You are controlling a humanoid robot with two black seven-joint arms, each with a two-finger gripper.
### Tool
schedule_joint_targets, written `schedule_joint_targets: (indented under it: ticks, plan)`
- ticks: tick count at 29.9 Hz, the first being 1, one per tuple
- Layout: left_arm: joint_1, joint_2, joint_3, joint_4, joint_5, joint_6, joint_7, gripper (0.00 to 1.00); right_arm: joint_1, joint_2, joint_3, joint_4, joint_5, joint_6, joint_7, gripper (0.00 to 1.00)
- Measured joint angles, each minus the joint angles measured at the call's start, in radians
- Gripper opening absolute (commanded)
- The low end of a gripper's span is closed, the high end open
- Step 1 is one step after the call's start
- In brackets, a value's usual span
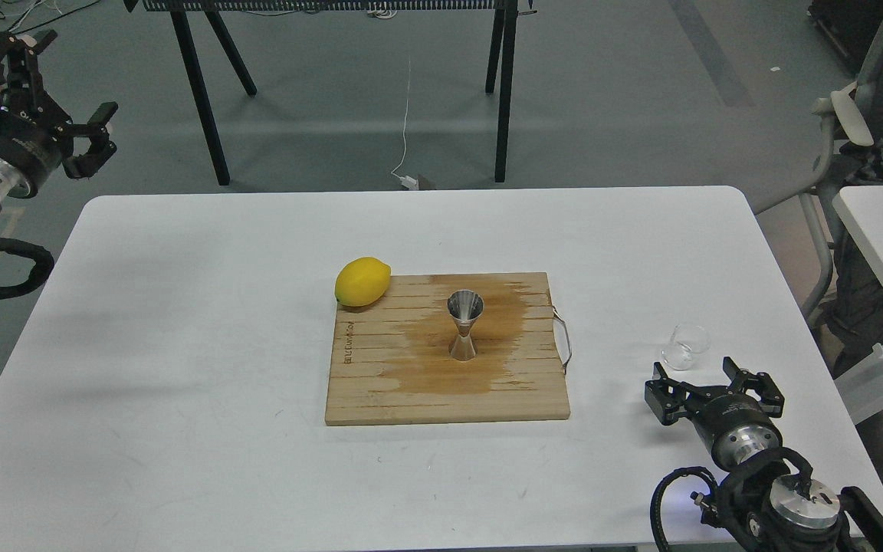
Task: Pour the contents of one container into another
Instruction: 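Lower the right gripper and grasp the small clear glass cup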
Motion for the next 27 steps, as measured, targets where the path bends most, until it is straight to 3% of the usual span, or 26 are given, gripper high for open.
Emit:
schedule_joint_targets:
  ticks: [15,27]
  plan:
    - [0.001,0.027,0.000,-0.001,-0.002,0.000,-0.001,0.99,0.109,0.006,-0.011,-0.118,-0.002,-0.039,0.002,0.95]
    - [-0.006,0.037,-0.001,0.000,-0.002,0.000,-0.001,0.99,0.152,0.009,-0.045,-0.156,-0.002,-0.034,0.001,0.76]
